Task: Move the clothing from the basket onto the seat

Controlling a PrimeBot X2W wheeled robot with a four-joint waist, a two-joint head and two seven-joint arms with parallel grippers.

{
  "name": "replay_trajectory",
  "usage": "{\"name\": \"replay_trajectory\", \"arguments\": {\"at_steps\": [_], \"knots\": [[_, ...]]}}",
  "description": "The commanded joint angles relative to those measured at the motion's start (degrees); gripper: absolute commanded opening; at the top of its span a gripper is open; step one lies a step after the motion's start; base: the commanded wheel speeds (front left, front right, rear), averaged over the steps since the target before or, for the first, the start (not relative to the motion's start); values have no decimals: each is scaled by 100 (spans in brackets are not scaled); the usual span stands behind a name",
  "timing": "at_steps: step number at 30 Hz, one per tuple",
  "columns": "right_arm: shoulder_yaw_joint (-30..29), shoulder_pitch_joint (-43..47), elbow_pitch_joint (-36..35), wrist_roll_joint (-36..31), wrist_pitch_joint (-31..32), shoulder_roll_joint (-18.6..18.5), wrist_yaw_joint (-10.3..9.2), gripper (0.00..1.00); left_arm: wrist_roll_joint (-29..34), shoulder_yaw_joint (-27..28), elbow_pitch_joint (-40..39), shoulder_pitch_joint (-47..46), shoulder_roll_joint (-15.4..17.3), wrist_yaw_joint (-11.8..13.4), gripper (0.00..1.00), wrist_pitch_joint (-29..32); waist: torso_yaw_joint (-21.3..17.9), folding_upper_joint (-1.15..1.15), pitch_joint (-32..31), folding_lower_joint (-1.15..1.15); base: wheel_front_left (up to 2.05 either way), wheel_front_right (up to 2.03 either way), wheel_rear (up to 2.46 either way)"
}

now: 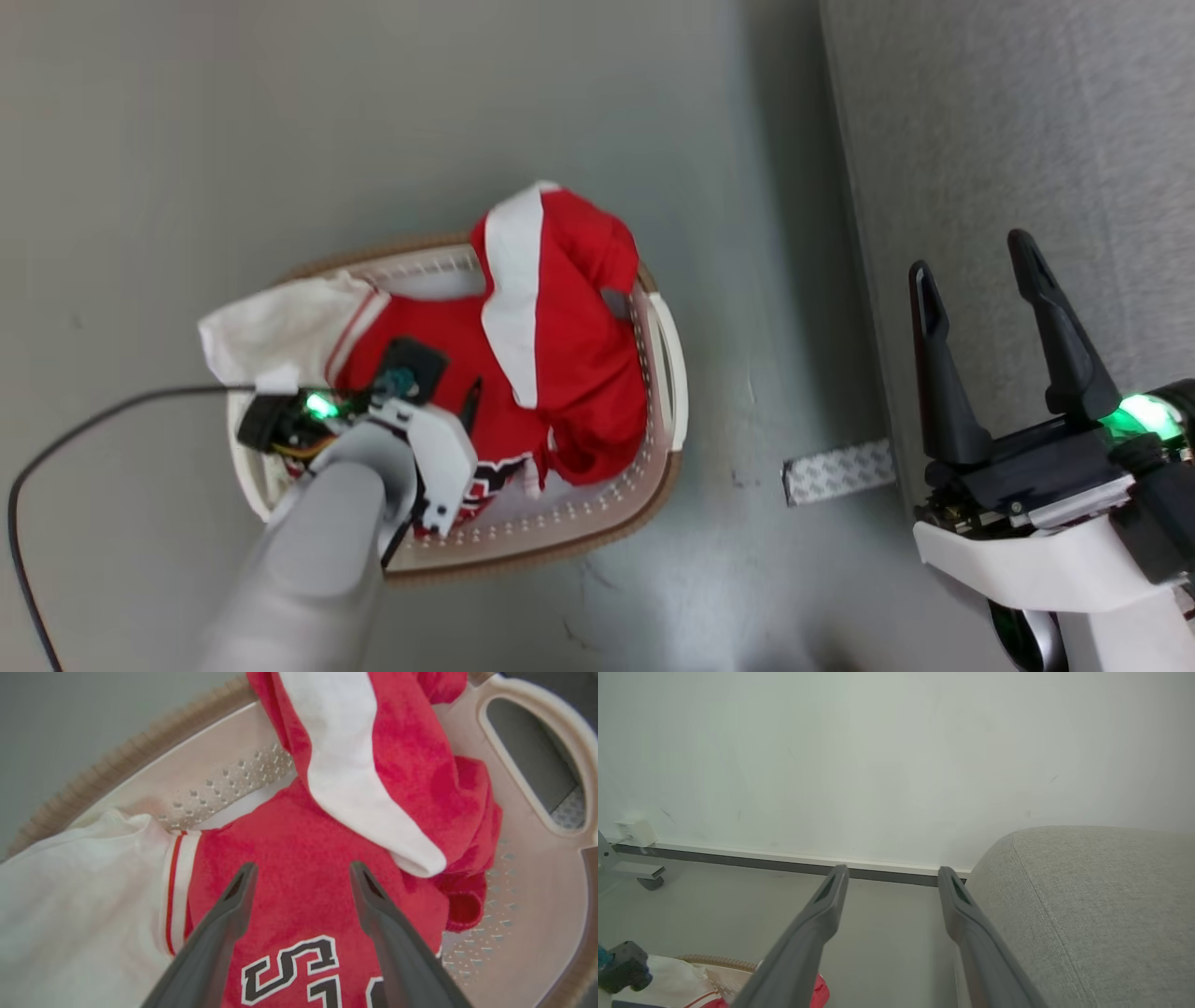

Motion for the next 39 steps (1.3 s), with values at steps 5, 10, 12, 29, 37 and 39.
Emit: {"name": "replay_trajectory", "arguments": {"at_steps": [5, 10, 12, 29, 37, 39], "knots": [[-28, -31, -447, -91, -2, -8, -13, 100, 77, -41, 640, -662, -1, 209, 100, 219, -77, 0, 749, -2, 0, 0, 0], [41, 25, -748, -92, -3, -8, -12, 100, 188, -176, 1132, -1091, 71, 347, 100, 387, -116, 0, 1039, -2, 0, 0, 0], [31, 65, -799, -101, -2, -8, -13, 100, 208, -212, 1211, -1138, 67, 366, 100, 395, -105, 0, 1067, -2, 0, 0, 0], [-90, 228, -658, -8, -3, -10, -13, 100, -462, -5, 1568, -957, -76, 195, 0, -433, 32, 0, 571, -2, 0, 0, 0], [-189, 397, -202, 74, -2, -11, -13, 100, -1020, 246, 1439, -191, -148, 40, 0, -957, 415, 0, -729, -2, 0, 0, 0], [-203, 504, -102, 112, -2, -13, -13, 100, -1148, 278, 1314, 18, -156, 2, 0, -990, 504, 0, -1052, -2, 0, 0, 0]]}}
